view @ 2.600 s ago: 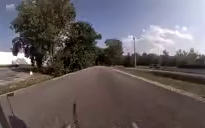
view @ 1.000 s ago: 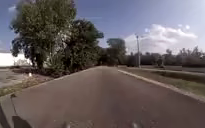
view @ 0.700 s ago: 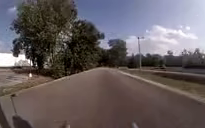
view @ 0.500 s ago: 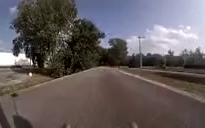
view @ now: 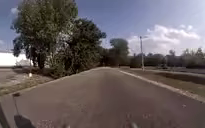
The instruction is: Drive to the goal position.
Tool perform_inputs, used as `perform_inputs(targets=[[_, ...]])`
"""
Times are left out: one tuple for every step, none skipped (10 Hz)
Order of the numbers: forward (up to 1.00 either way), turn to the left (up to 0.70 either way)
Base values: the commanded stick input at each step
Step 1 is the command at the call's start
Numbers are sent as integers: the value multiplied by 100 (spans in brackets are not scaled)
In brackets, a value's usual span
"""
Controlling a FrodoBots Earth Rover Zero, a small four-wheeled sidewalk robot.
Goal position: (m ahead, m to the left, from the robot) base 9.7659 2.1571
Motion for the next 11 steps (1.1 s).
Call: perform_inputs(targets=[[70,0],[70,0],[70,0],[70,0],[70,0],[70,0],[70,0],[70,0],[70,0],[70,0],[70,0]])
